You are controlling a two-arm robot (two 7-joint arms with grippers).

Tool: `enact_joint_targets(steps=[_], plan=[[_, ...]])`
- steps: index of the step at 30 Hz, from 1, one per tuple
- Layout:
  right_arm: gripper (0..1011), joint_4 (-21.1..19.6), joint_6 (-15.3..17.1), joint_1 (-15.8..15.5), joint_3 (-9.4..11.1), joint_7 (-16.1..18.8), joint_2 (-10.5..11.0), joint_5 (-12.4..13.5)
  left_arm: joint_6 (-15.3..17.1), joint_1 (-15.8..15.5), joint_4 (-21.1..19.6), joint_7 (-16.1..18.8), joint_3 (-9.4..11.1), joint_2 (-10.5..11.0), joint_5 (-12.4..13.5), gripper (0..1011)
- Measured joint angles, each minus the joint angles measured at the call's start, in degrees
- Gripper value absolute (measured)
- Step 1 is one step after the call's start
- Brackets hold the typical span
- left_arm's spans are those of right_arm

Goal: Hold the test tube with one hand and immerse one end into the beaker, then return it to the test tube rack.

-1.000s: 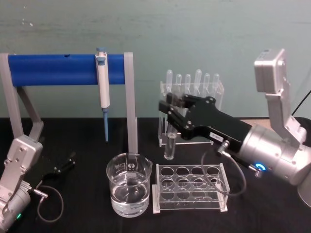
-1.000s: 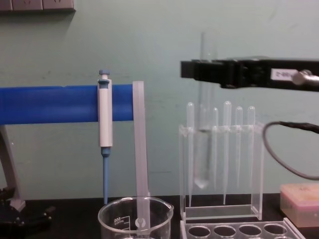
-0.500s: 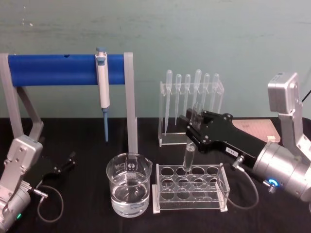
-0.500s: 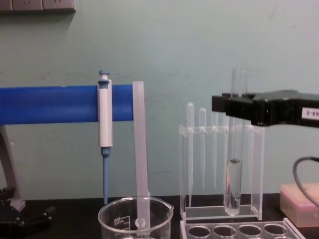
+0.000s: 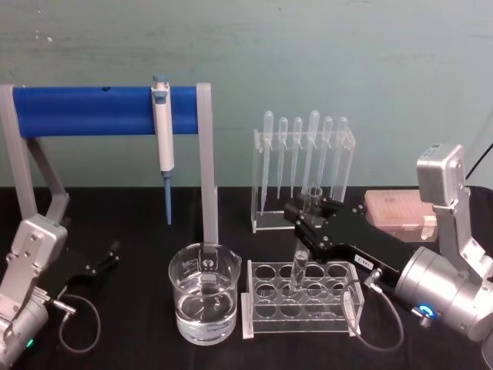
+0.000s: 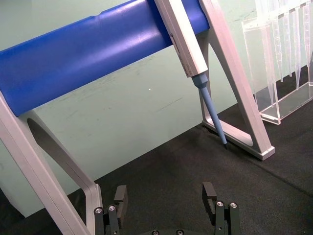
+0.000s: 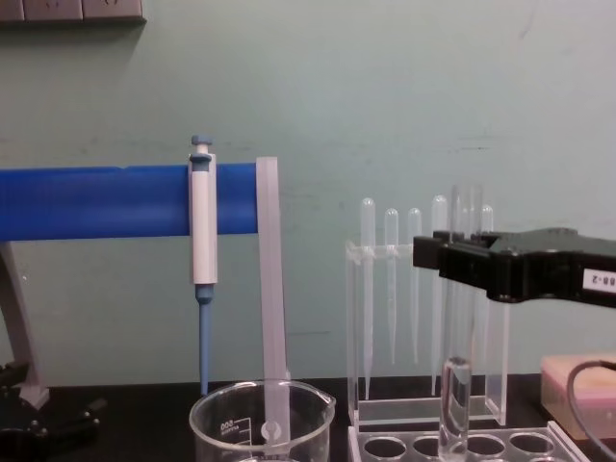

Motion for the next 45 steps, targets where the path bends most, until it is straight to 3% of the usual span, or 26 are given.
enact_joint_targets(steps=[19,45], plan=[[224,3.85,-1.55,-0.07,-0.44,1.30,-1.59,-0.26,0.00,0.00,0.00,0.00,0.00,0.00,0.00,1000],[224,6.58,-3.00,-0.15,-1.64,2.27,-2.49,-2.63,0.00,0.00,0.00,0.00,0.00,0.00,0.00,1000]])
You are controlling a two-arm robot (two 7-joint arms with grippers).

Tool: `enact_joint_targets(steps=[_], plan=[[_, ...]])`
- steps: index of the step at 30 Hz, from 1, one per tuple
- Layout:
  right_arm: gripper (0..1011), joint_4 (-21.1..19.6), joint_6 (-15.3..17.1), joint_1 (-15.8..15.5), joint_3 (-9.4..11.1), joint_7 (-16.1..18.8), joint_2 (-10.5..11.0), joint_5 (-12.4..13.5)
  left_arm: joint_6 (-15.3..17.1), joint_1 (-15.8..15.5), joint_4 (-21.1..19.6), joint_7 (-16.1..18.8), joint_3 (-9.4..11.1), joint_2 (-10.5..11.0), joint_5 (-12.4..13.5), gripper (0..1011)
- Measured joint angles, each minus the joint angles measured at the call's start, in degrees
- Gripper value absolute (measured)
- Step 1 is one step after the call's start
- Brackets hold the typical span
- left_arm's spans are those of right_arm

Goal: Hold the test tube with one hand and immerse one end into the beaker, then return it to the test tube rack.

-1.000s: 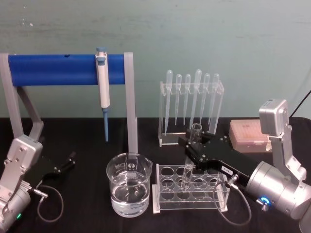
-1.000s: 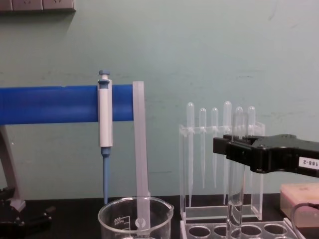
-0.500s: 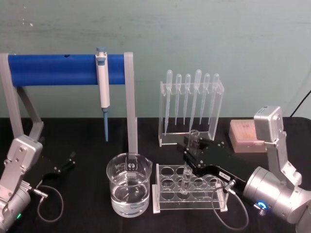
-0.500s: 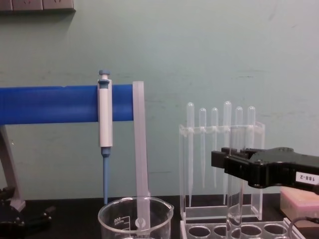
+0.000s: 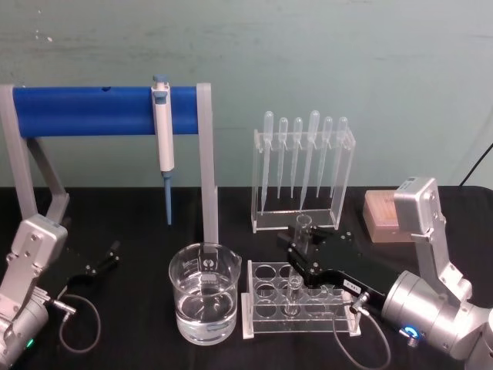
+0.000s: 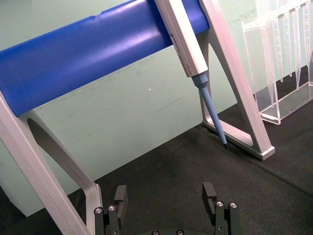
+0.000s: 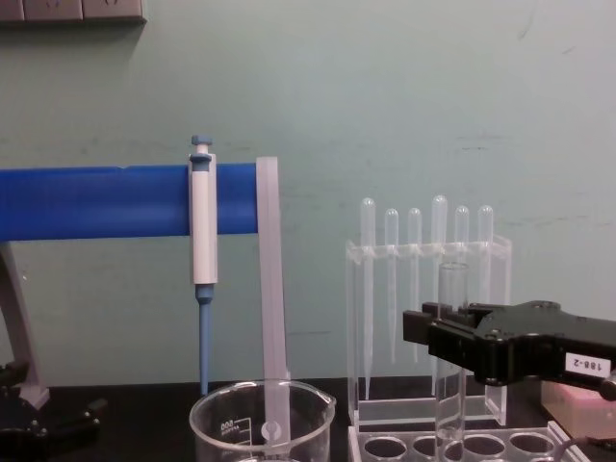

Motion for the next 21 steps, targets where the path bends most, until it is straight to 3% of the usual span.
enact_joint_targets(steps=[21], plan=[[224,1.31,-0.35,-0.31,-0.35,0.61,-0.48,-1.33,0.00,0.00,0.00,0.00,0.00,0.00,0.00,1000]])
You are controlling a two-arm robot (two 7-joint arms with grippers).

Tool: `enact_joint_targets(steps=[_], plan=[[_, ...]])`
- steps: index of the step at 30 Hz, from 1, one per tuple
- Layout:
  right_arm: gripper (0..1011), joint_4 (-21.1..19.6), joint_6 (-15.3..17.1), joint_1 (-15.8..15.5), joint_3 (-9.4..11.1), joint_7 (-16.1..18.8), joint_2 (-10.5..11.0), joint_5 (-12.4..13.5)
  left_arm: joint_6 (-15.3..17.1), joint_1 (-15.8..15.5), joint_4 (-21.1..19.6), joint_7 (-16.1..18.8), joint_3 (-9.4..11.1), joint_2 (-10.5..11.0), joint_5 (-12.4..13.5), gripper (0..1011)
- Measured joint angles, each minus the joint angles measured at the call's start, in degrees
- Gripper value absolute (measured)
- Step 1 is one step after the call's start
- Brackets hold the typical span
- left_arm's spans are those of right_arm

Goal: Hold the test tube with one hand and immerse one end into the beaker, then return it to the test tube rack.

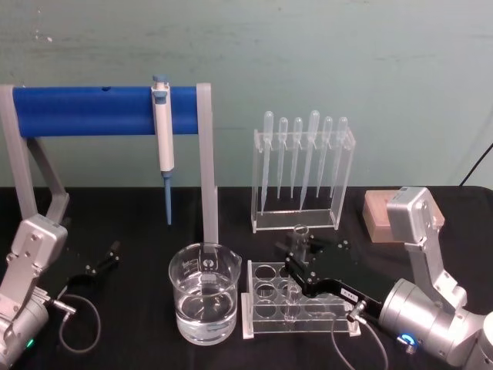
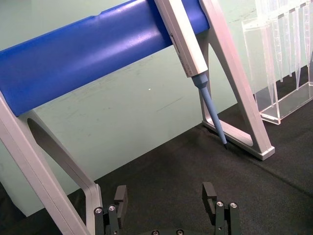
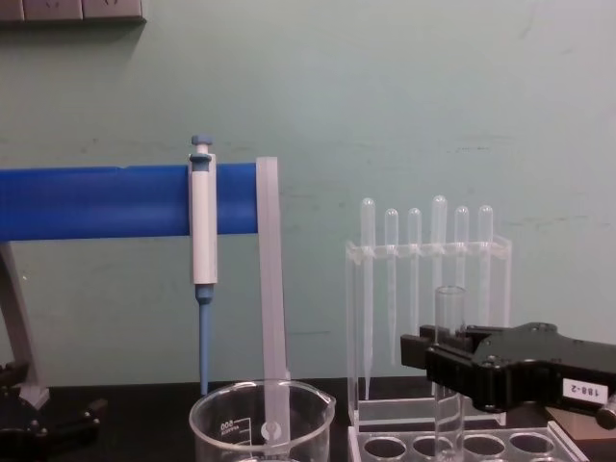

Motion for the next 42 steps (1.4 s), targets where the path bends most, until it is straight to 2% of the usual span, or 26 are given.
enact_joint_targets(steps=[6,8,14,17,18,22,24,26,27,28,31,32,33,37,42], plan=[[224,0.14,0.00,-0.13,0.02,0.01,-0.06,-0.13,0.00,0.00,0.00,0.00,0.00,0.00,0.00,1000],[251,0.18,0.16,-0.30,0.17,0.01,-0.15,-0.16,0.00,0.00,0.00,0.00,0.00,0.00,0.00,1000],[446,-1.25,0.71,-0.78,0.88,-0.41,-0.06,0.12,0.00,0.00,0.00,0.00,0.00,0.00,0.00,1000],[508,-2.73,0.89,-1.20,1.42,-0.91,0.27,0.31,0.00,0.00,0.00,0.00,0.00,0.00,0.00,1000],[570,-4.53,0.94,-1.69,2.20,-1.40,0.69,0.54,0.00,0.00,0.00,0.00,0.00,0.00,0.00,1000],[713,-6.96,0.91,-2.35,3.48,-1.96,1.25,1.19,0.00,0.00,0.00,0.00,0.00,0.00,0.00,1000],[743,-8.83,0.74,-3.05,4.81,-2.44,1.71,1.87,0.00,0.00,0.00,0.00,0.00,0.00,0.00,1000],[822,-10.26,0.67,-3.69,5.80,-2.86,2.10,2.38,0.00,0.00,0.00,0.00,0.00,0.00,0.00,1000],[822,-10.83,0.67,-4.00,6.26,-3.13,2.31,2.60,0.00,0.00,0.00,0.00,0.00,0.00,0.00,1000],[862,-12.17,0.75,-4.73,7.34,-3.91,2.93,2.69,0.00,0.00,0.00,0.00,0.00,0.01,0.00,1000],[944,-14.00,1.65,-6.26,9.27,-5.88,4.16,2.28,0.00,0.00,0.00,0.00,0.00,0.00,0.00,1000],[959,-14.65,2.25,-7.34,10.51,-6.97,4.78,2.06,0.00,0.00,0.00,0.00,0.00,0.00,0.00,1000],[1000,-14.65,2.25,-7.34,10.51,-6.97,4.78,2.06,0.00,0.00,0.00,0.00,0.00,0.00,0.00,1000],[1000,-15.01,3.74,-10.50,13.99,-10.39,6.07,0.15,0.00,0.00,0.00,0.00,0.00,0.01,0.00,1000],[1000,-13.63,4.33,-12.84,16.11,-13.84,6.15,-2.67,0.00,0.00,0.00,0.00,0.00,0.00,0.00,1000]])
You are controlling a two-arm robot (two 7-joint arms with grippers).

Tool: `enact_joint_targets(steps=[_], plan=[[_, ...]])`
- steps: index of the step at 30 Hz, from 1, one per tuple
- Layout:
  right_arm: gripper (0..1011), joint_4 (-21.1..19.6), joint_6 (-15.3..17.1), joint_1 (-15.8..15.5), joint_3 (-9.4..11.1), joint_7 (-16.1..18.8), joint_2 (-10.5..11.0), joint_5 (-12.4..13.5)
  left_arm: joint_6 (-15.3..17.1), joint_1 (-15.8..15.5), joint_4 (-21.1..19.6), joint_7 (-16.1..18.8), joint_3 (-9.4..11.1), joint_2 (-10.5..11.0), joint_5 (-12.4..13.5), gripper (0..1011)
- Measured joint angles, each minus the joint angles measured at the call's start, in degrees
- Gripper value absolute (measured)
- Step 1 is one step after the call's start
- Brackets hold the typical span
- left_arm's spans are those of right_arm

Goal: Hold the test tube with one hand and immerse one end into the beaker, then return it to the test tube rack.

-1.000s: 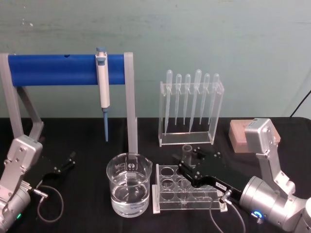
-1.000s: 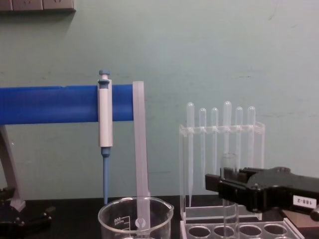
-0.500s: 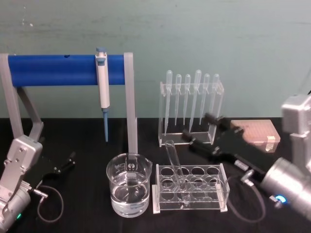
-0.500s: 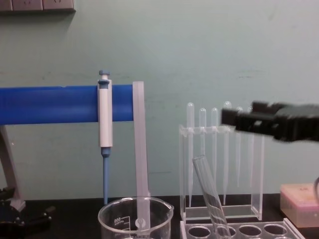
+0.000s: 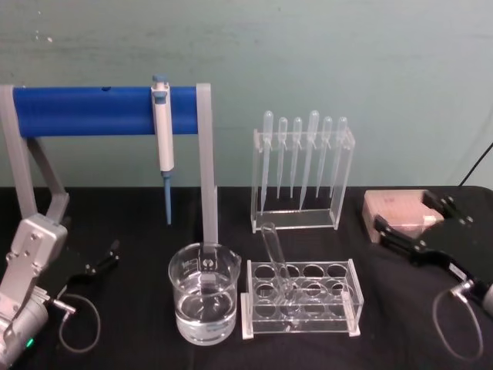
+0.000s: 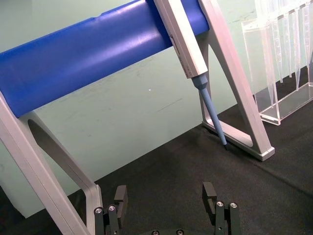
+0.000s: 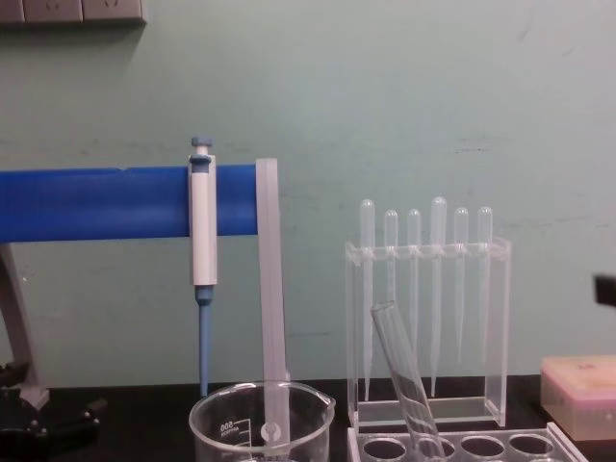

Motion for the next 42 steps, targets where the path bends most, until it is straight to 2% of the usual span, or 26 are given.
enact_joint_targets(steps=[6,10,12,20,30,42], plan=[[1000,3.49,0.06,-0.58,0.57,-4.64,-1.78,-4.43,0.00,0.00,0.00,0.00,0.00,0.00,0.00,1000],[1000,6.15,0.06,0.24,0.25,-7.04,-3.50,-6.92,0.00,0.00,0.00,0.00,0.00,0.00,0.00,1000],[1000,8.08,0.06,1.13,-0.44,-8.58,-4.69,-9.13,0.00,0.00,0.00,0.00,0.00,0.00,0.00,1000],[1000,11.96,0.59,2.92,-2.34,-9.06,-6.63,-12.37,0.00,0.00,0.00,0.00,0.00,0.00,0.00,1000],[1000,14.88,-1.07,3.82,-2.86,-8.78,-8.63,-14.88,0.00,0.00,-0.01,0.00,0.00,0.00,0.00,1000],[1000,15.50,-2.05,3.86,-2.35,-7.96,-9.85,-15.83,0.00,0.00,0.00,0.00,0.00,0.00,0.00,1000]])
